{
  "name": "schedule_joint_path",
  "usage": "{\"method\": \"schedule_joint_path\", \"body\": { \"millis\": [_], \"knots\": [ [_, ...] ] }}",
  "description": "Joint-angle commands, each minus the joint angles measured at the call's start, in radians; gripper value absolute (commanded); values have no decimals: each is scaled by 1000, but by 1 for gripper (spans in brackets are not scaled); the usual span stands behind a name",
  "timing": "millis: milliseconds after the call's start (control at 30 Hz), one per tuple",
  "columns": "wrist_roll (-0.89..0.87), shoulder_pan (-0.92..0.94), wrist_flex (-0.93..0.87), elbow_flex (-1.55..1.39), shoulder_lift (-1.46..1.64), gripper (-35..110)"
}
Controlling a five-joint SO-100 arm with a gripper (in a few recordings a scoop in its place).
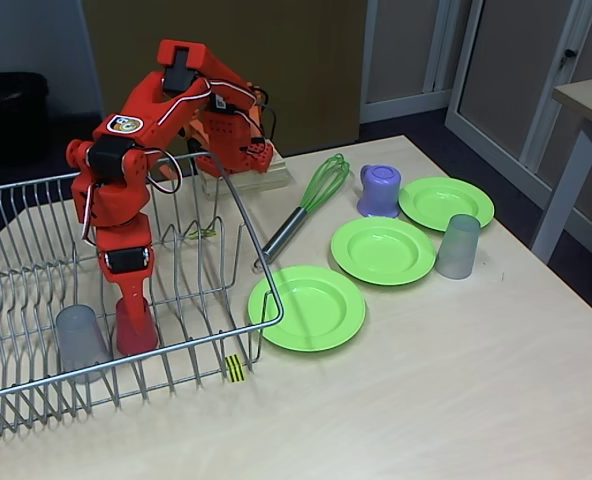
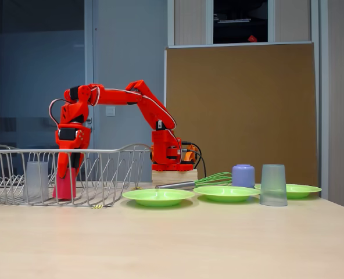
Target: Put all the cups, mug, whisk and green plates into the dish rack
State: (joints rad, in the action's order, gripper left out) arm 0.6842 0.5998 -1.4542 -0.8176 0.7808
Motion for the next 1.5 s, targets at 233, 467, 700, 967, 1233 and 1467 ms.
{"method": "schedule_joint_path", "body": {
  "millis": [233,467,700,967,1233,1467],
  "knots": [
    [40,11,-86,107,12,34],
    [43,-43,-175,104,164,32],
    [-8,-245,-167,-160,557,30],
    [-350,-623,-132,-491,830,29],
    [-833,-1005,31,-658,804,33],
    [-1137,-1209,167,-646,673,36]
  ]
}}
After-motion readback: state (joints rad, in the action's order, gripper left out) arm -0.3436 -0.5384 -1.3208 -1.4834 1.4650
